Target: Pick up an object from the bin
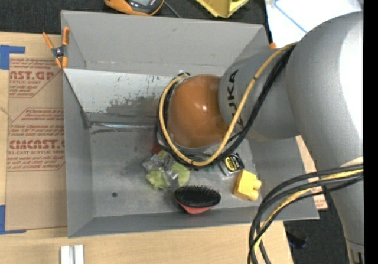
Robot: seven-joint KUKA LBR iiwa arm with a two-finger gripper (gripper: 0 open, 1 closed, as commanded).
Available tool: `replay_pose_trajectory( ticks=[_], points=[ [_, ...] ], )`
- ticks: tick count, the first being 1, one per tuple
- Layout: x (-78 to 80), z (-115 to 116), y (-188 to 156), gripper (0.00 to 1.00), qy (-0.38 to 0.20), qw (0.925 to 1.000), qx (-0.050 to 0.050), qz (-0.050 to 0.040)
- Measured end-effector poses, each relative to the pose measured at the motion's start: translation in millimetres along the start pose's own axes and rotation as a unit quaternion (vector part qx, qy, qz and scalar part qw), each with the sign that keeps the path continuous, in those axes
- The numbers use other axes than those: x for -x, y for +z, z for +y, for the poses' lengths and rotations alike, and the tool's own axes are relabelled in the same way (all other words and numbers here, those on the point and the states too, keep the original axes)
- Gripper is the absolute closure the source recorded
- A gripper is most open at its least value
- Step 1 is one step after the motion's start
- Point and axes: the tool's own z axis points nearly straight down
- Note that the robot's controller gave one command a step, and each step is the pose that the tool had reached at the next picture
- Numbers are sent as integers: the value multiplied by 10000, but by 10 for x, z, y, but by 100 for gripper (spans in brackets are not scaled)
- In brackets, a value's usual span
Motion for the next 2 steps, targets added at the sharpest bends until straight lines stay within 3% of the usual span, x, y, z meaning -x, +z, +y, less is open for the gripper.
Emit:
replay_pose_trajectory(
  ticks=[2],
  points=[
    [0,8,-59,100,3,10000,6,2]
  ],
)
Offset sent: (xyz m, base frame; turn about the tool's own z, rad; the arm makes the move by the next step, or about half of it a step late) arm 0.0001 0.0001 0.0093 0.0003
